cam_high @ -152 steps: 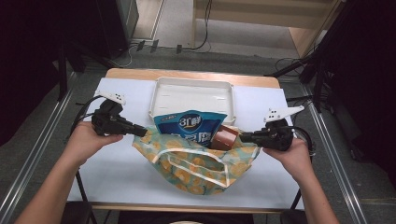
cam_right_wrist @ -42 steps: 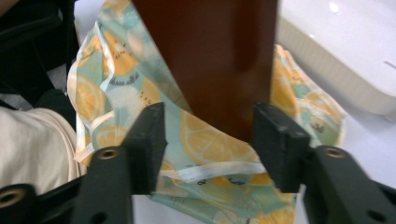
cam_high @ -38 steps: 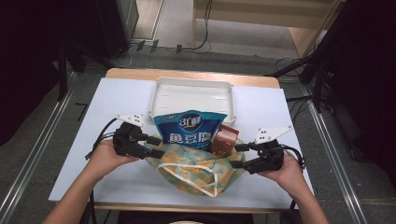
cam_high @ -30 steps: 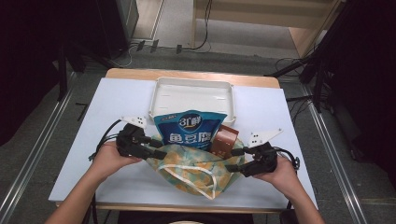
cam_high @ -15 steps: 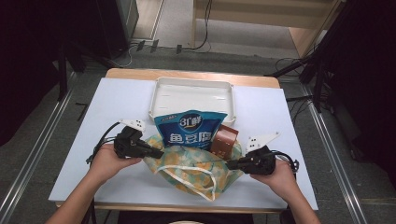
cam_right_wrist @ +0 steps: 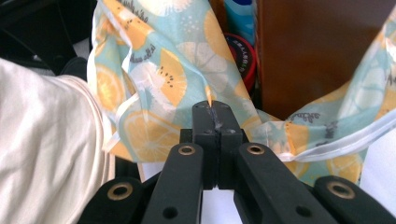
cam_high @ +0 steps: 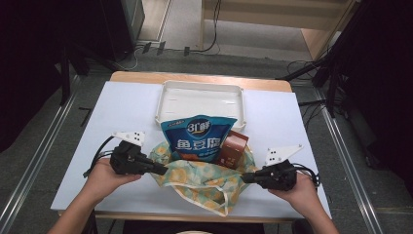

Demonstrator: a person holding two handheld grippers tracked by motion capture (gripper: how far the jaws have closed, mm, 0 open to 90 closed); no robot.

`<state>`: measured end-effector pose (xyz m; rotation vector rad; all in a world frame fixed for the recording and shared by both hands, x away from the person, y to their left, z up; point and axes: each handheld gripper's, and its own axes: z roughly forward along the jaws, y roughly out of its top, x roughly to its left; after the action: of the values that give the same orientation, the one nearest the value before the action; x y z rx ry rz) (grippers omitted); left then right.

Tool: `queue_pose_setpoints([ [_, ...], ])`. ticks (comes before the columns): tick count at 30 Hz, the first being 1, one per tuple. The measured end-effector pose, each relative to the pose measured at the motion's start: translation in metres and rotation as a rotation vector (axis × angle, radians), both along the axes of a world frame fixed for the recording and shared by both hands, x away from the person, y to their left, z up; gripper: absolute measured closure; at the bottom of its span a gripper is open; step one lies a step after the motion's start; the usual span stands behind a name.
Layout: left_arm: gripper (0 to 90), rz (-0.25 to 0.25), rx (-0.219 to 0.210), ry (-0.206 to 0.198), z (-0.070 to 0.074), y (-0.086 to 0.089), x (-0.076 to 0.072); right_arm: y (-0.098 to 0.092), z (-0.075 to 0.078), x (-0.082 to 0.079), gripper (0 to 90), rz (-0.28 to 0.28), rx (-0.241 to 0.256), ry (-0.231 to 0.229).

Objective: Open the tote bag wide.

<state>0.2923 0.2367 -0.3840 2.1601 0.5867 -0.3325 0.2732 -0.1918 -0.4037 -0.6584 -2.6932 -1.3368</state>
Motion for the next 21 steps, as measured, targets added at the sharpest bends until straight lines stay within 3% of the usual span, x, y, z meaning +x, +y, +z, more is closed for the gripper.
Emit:
queue_pose_setpoints([
  [2, 90.0, -0.001, 0.002, 0.014, -0.007, 0.000, -0.002, -0.003, -0.008, 0.000, 90.0, -0.011, 0.025, 0.010],
  [11, 90.0, -0.002, 0.019, 0.050, -0.026, 0.001, -0.004, -0.003, -0.028, 0.000, 90.0, -0.015, 0.026, 0.031],
  [14, 90.0, 0.011, -0.003, 0.073, -0.036, 0.003, 0.000, 0.000, -0.037, 0.002, 90.0, -0.010, 0.019, 0.043],
  [21, 89.9, 0.006, 0.002, 0.078, -0.051, -0.001, 0.003, 0.002, -0.048, 0.004, 90.0, -0.012, 0.023, 0.063],
])
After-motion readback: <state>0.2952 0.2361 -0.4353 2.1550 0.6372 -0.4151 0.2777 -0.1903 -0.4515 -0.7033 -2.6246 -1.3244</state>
